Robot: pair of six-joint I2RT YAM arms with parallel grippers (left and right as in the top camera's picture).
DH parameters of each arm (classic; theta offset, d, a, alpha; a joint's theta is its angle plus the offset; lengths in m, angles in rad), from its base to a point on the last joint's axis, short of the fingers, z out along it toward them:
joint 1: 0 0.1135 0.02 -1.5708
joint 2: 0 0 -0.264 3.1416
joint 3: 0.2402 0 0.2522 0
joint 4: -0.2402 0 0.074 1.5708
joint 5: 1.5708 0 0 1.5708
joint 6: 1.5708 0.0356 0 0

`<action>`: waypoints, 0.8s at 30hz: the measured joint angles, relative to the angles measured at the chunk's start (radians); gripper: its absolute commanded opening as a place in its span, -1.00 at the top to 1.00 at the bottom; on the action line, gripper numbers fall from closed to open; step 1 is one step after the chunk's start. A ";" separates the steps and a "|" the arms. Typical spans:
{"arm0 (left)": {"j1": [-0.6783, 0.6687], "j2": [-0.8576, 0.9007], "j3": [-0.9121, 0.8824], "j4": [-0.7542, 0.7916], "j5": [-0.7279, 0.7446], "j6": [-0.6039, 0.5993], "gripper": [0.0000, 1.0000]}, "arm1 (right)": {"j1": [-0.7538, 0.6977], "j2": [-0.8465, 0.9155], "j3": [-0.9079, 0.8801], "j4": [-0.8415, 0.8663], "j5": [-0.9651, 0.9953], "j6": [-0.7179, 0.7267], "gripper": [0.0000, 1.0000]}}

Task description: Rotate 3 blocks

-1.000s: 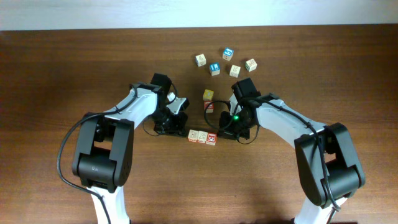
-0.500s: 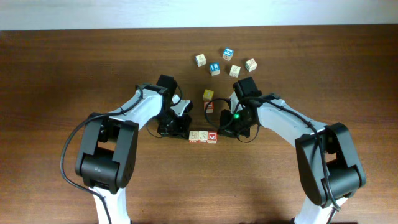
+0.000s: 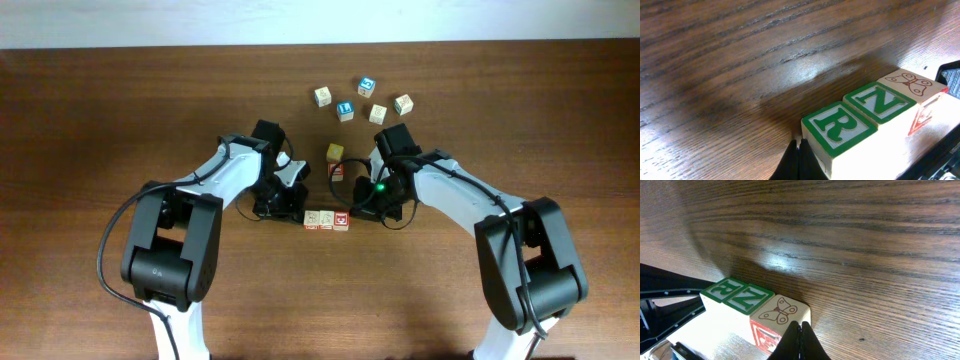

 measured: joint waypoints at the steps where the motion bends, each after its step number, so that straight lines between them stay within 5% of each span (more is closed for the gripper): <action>1: 0.000 0.000 0.000 0.000 0.000 0.000 1.00 | 0.000 0.000 0.000 0.000 0.000 0.000 0.92; 17: -0.010 0.000 0.000 0.005 -0.024 -0.003 1.00 | -0.006 0.000 0.000 -0.048 -0.005 -0.023 0.92; 24: -0.016 -0.001 0.008 -0.002 -0.082 -0.169 1.00 | -0.081 0.000 0.000 -0.081 -0.035 -0.026 0.92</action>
